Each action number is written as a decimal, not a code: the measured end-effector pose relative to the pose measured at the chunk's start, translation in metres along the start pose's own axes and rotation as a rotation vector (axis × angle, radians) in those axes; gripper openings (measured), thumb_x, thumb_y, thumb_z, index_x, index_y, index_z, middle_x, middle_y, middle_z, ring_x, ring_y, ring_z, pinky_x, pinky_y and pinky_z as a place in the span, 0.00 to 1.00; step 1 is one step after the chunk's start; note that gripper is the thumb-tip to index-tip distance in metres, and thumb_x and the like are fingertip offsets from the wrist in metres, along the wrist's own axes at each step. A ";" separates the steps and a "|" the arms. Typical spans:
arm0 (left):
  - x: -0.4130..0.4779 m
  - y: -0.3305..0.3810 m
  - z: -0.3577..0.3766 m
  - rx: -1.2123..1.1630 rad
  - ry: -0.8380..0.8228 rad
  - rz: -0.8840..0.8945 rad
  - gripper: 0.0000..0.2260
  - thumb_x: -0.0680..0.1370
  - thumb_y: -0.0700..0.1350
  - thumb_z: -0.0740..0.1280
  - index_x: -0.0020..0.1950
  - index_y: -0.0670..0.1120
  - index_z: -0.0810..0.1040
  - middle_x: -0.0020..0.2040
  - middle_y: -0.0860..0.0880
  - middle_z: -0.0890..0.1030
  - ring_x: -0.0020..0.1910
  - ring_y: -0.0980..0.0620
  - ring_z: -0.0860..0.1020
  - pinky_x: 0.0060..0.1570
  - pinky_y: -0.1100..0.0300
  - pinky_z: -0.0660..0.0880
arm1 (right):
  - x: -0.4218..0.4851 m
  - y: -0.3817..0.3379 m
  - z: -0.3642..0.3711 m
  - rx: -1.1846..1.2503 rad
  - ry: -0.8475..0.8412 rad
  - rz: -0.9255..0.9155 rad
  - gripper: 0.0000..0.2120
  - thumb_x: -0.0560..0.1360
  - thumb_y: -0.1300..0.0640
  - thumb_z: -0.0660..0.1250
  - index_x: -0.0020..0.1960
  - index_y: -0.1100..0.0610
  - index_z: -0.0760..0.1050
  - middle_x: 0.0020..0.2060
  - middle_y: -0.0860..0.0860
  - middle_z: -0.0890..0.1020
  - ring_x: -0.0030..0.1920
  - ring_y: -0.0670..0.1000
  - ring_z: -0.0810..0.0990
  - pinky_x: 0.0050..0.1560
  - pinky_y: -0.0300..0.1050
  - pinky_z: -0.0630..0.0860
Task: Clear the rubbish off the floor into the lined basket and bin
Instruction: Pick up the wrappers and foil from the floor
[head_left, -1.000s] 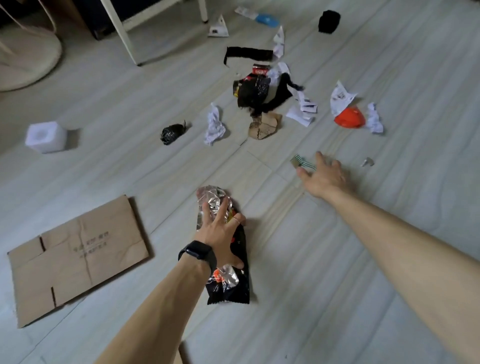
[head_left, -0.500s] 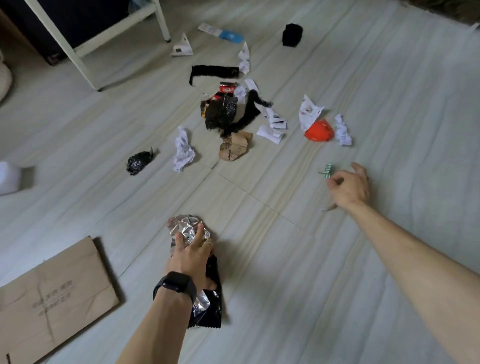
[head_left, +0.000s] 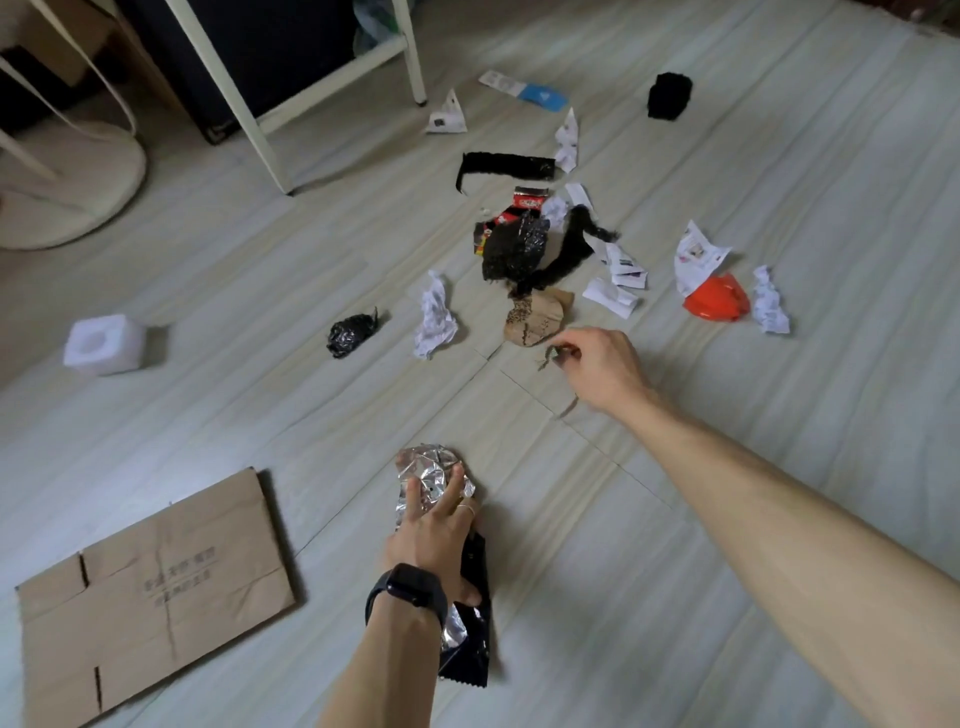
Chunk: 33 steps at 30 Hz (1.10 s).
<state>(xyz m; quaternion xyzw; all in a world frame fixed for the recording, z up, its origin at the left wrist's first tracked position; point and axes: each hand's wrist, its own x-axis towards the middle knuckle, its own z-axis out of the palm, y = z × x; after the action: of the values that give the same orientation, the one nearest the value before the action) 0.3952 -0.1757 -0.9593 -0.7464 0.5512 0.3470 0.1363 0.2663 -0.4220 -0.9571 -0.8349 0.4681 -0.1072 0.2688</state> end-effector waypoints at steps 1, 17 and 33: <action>0.000 0.001 0.000 0.002 -0.002 0.000 0.43 0.64 0.56 0.80 0.74 0.53 0.63 0.78 0.64 0.39 0.77 0.40 0.38 0.61 0.47 0.75 | 0.012 -0.007 0.002 -0.008 0.014 -0.025 0.08 0.76 0.59 0.70 0.54 0.51 0.83 0.57 0.51 0.82 0.59 0.54 0.78 0.59 0.42 0.74; -0.002 -0.002 0.005 0.025 0.029 -0.042 0.45 0.68 0.54 0.78 0.78 0.53 0.56 0.79 0.59 0.40 0.77 0.36 0.42 0.65 0.44 0.70 | -0.088 -0.036 0.043 -0.458 -0.244 -0.164 0.33 0.65 0.57 0.80 0.67 0.60 0.72 0.62 0.56 0.80 0.57 0.59 0.76 0.58 0.49 0.71; -0.207 -0.074 0.035 -0.144 0.342 0.032 0.07 0.75 0.50 0.69 0.51 0.56 0.74 0.48 0.54 0.80 0.45 0.49 0.77 0.40 0.57 0.75 | -0.293 -0.098 -0.020 0.284 -0.178 0.217 0.09 0.75 0.57 0.69 0.46 0.42 0.75 0.44 0.42 0.85 0.39 0.38 0.81 0.41 0.35 0.74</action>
<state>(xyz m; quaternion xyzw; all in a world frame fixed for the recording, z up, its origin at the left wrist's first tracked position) 0.4187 0.0222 -0.8596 -0.7937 0.5517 0.2558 -0.0187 0.1704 -0.1426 -0.8653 -0.7394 0.5100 -0.0682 0.4342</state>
